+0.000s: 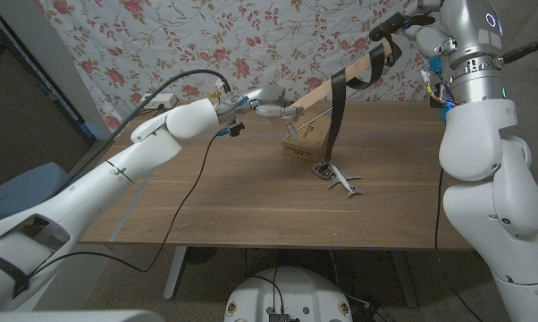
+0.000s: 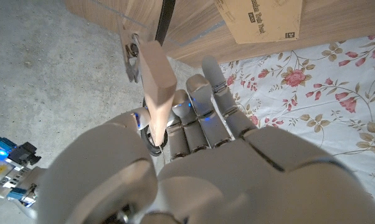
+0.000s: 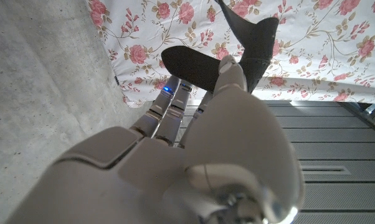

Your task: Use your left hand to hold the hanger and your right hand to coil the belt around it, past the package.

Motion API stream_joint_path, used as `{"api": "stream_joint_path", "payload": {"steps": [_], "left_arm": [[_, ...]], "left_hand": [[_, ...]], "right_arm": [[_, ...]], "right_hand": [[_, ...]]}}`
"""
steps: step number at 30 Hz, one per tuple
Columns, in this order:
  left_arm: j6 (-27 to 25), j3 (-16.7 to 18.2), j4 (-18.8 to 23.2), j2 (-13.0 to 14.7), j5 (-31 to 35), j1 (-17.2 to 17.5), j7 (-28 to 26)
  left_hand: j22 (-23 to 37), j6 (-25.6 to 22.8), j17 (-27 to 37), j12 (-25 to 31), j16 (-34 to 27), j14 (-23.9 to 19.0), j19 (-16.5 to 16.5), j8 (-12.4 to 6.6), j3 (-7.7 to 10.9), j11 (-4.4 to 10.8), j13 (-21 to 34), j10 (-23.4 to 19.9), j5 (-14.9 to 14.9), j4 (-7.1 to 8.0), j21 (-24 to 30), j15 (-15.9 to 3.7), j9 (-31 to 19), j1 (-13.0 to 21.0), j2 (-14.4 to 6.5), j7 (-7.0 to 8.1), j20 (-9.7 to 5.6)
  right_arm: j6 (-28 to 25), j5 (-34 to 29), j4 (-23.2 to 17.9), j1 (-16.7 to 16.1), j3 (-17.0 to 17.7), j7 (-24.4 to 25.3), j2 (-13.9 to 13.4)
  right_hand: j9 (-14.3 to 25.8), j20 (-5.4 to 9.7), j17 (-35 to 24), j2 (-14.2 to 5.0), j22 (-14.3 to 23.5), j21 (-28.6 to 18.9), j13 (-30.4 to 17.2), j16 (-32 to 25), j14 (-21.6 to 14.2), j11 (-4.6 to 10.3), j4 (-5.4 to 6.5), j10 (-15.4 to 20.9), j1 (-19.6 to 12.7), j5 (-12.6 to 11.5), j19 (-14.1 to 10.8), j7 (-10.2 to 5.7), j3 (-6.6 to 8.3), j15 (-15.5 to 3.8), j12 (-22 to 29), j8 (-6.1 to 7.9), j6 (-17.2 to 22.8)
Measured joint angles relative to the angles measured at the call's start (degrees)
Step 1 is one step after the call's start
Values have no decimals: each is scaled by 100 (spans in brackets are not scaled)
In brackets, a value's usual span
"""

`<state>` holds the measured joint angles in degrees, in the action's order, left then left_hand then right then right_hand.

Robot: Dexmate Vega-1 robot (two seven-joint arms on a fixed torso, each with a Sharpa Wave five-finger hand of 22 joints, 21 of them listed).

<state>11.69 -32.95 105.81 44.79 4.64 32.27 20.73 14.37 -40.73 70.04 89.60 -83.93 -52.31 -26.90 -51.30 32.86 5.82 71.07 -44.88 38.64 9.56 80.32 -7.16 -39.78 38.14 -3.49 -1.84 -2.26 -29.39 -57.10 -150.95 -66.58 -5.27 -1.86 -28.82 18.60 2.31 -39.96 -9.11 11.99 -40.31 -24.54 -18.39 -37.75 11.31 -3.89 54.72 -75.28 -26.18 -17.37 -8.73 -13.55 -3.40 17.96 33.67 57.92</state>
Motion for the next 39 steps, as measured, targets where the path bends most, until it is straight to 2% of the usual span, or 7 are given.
{"api": "stream_joint_path", "payload": {"steps": [11,17,18,21,28,33,39], "left_arm": [[-607,-395,233,-12,396,-612,825],[-847,-542,392,-31,542,-847,1094],[-886,-549,399,-32,565,-857,1135],[-1030,-655,463,-67,647,-995,1308],[-1207,-784,503,-137,738,-1166,1537],[-1282,-851,508,-187,765,-1247,1636],[-1308,-891,480,-226,764,-1308,1679]], "left_hand": [[0,-31,0,0,0,0,0,-3,25,-22,0,-21,0,-22,0,0,29,0,0,-31,0],[1,-52,0,0,1,0,0,-15,24,-33,0,-32,44,-23,0,0,26,0,1,-52,0],[1,-53,0,0,1,0,0,-37,24,-38,0,-37,44,-23,0,0,18,0,1,-53,0],[1,-62,0,0,1,44,21,-56,23,-43,0,-41,44,-23,0,3,-5,-15,16,-63,21],[-28,-63,0,0,-22,52,21,-61,47,-45,0,-43,44,-48,0,11,-2,-15,16,-63,21],[-52,-63,0,-1,-22,51,21,-62,47,-53,0,-51,43,-48,0,11,25,12,41,-63,21],[-55,-63,0,-1,-22,51,21,-55,46,-51,0,-48,46,-49,0,11,52,20,45,-63,21]], "right_arm": [[-766,-805,313,1225,-703,-1692,-600],[-981,-1495,565,1906,-1074,-2772,-740],[-984,-1525,616,2017,-1125,-2823,-740],[-1006,-1811,788,2393,-1279,-3594,-694],[-997,-1771,1133,2973,-1451,-4470,-491],[-1024,-1451,1431,3391,-1633,-4906,-322],[-1363,-831,1743,3809,-1759,-5227,-56]], "right_hand": [[9,0,-22,-14,-2,0,5,58,115,13,22,-44,-4,35,0,-31,-36,-11,-69,-2,-31],[22,1,-28,-23,-28,0,38,154,263,10,60,-277,5,56,42,-61,-49,16,-208,-44,-61],[22,0,-28,-29,-28,0,38,154,291,16,76,-284,-1,56,87,-61,-33,19,-208,-45,-61],[22,4,-38,-56,-30,0,26,154,309,16,89,-283,-28,77,100,-60,-20,1,-229,-52,-61],[-53,1,-80,-114,-70,-44,82,172,380,-5,148,-305,-85,120,98,-15,41,12,-293,-89,-15],[-140,-264,-39,-122,-99,-44,141,219,365,-110,246,-262,-78,120,57,18,158,27,-316,-120,-46],[-320,-485,42,-79,-135,-21,230,338,304,-330,511,-216,39,184,259,104,369,21,-356,-234,-130]]}}
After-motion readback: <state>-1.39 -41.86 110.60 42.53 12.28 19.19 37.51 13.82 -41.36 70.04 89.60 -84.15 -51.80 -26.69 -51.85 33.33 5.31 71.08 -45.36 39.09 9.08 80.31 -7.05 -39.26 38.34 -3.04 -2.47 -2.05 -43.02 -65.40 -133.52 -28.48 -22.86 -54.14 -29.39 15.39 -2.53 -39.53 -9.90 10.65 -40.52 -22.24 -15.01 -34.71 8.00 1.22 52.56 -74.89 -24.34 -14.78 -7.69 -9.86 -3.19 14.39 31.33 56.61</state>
